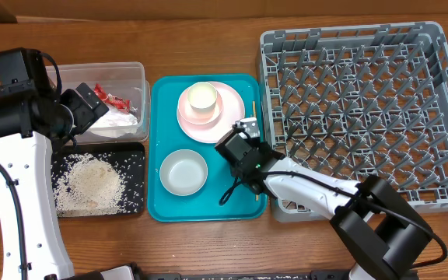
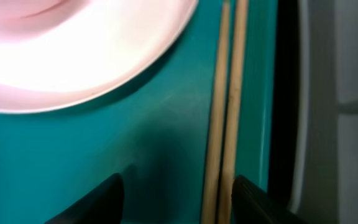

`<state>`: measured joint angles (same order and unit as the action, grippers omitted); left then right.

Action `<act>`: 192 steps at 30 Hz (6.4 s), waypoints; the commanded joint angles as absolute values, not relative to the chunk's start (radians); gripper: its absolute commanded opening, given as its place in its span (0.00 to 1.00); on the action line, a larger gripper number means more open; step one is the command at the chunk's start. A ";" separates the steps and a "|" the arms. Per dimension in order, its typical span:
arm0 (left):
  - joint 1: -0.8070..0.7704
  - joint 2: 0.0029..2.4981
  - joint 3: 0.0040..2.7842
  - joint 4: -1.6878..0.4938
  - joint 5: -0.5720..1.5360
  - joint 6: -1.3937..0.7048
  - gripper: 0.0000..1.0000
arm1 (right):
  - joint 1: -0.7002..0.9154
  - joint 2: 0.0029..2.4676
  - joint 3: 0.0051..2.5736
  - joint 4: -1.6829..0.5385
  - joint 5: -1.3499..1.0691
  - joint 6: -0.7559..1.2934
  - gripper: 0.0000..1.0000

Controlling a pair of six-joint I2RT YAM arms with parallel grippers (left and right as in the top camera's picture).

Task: Sort waste into correct bins and load items into the dishwasher
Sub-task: 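Move the right gripper to the chopsticks on the teal tray and grasp them, then carry the chopsticks into the grey dish rack and release, then return the right gripper to the teal tray and grasp the second chopstick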

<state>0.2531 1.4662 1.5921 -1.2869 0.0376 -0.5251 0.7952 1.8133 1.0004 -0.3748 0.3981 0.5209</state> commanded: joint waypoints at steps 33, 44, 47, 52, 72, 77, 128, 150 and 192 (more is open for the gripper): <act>0.255 1.471 1.589 -1.286 0.041 -0.528 1.00 | 0.747 1.826 1.004 -0.371 0.189 0.665 0.42; 0.255 1.471 1.589 -1.286 0.041 -0.528 1.00 | 0.785 1.827 1.002 -0.376 0.245 0.548 0.32; 0.255 1.471 1.589 -1.286 0.041 -0.528 1.00 | 0.785 1.829 1.001 -0.376 0.245 0.549 0.27; 0.255 1.471 1.589 -1.286 0.041 -0.528 1.00 | 0.785 1.843 1.001 -0.369 0.242 0.553 0.24; 0.255 1.471 1.589 -1.286 0.041 -0.528 1.00 | 0.784 1.820 1.053 -0.396 0.246 0.575 0.04; 0.255 1.471 1.589 -1.286 0.041 -0.528 1.00 | 0.783 1.754 1.157 -0.477 0.293 0.575 0.04; 0.255 1.471 1.589 -1.286 0.041 -0.528 1.00 | 0.295 1.685 1.225 -0.626 0.034 0.128 0.25; 0.255 1.471 1.589 -1.286 0.041 -0.528 1.00 | 0.750 1.783 1.268 -0.575 0.287 0.525 0.30; 0.255 1.471 1.589 -1.286 0.042 -0.528 1.00 | 0.775 1.876 1.148 -0.454 0.437 0.555 0.14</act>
<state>0.2531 1.4662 1.5921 -1.2869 0.0376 -0.5251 0.7891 1.8580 1.1900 -0.4831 0.4225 0.5495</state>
